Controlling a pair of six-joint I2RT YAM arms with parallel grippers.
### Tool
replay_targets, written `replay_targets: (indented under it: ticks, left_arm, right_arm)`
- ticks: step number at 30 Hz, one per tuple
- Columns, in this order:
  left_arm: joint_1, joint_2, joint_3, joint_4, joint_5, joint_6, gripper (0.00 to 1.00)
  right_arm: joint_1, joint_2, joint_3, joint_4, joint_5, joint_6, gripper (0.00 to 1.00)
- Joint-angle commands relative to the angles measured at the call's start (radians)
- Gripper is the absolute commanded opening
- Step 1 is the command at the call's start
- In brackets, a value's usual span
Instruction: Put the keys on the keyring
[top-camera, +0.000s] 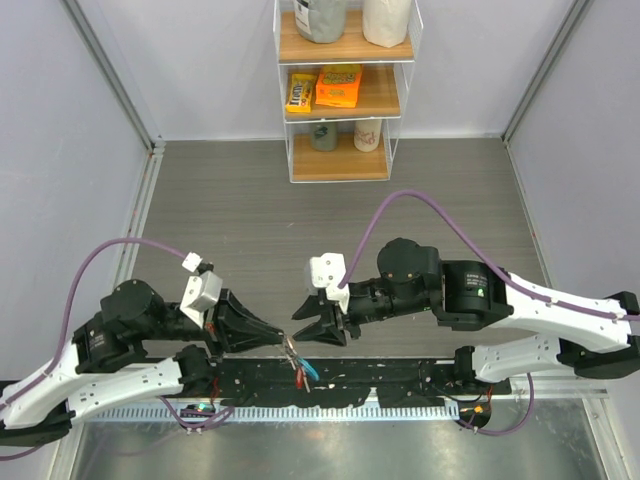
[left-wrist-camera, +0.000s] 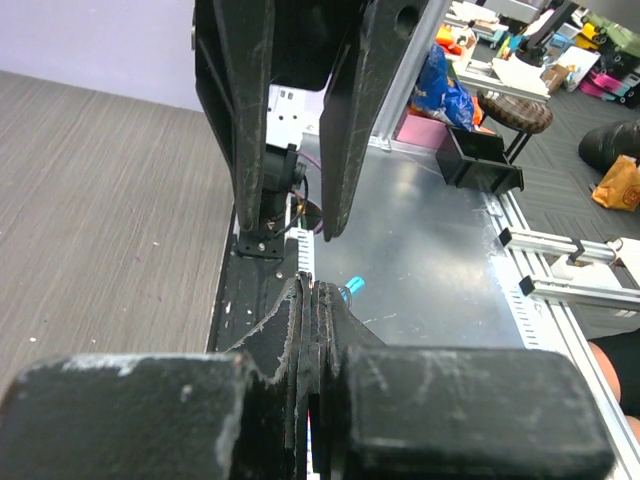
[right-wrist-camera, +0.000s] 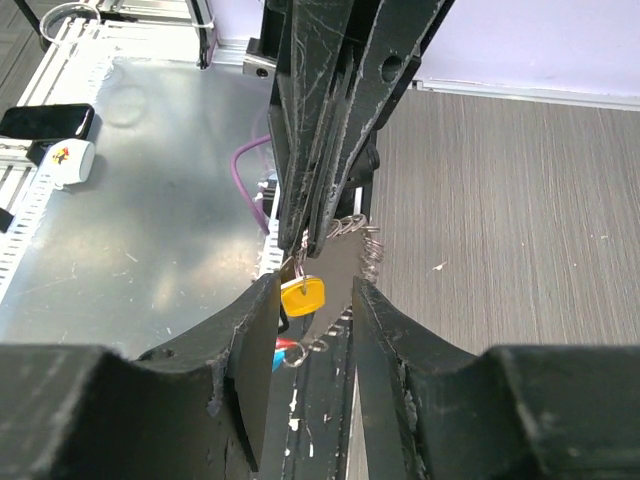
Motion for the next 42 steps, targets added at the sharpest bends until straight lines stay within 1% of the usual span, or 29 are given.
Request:
replay_targets:
  ticks: [1,11,18,20,22,24,26,34,37,42]
  left_arm:
    - [0.001,-0.027,0.001,0.145,0.028,-0.016,0.0]
    - [0.0,-0.038,-0.02,0.206,0.044,-0.029,0.0]
    - [0.001,-0.04,-0.025,0.216,0.044,-0.034,0.0]
    - [0.001,-0.038,-0.025,0.216,0.04,-0.034,0.0]
    - [0.001,-0.038,-0.026,0.217,0.04,-0.034,0.0]
    - [0.001,-0.04,-0.028,0.223,0.034,-0.034,0.0]
    - [0.001,-0.044,-0.031,0.228,0.027,-0.034,0.0]
    - [0.001,-0.07,-0.062,0.318,0.019,-0.043,0.0]
    - [0.001,-0.069,-0.066,0.346,0.027,-0.046,0.0]
    - [0.0,-0.064,-0.068,0.377,0.042,-0.056,0.0]
  right_arm:
    - [0.006,0.011,0.009,0.058,0.014,-0.006,0.41]
    - [0.006,0.023,0.013,0.064,-0.012,-0.008,0.4]
    - [0.006,0.034,0.018,0.066,-0.027,-0.008,0.4]
    - [0.008,0.034,0.02,0.066,-0.029,-0.008,0.38]
    - [0.006,0.034,0.02,0.066,-0.036,-0.008,0.32]
    - [0.007,0.032,0.017,0.067,-0.044,-0.008,0.16]
    - [0.006,0.025,0.006,0.073,-0.05,-0.006,0.06]
    - [0.006,-0.021,-0.118,0.181,-0.089,0.04,0.06]
    - [0.008,-0.023,-0.14,0.22,-0.092,0.052,0.06]
    - [0.006,-0.002,-0.137,0.236,-0.086,0.066,0.06]
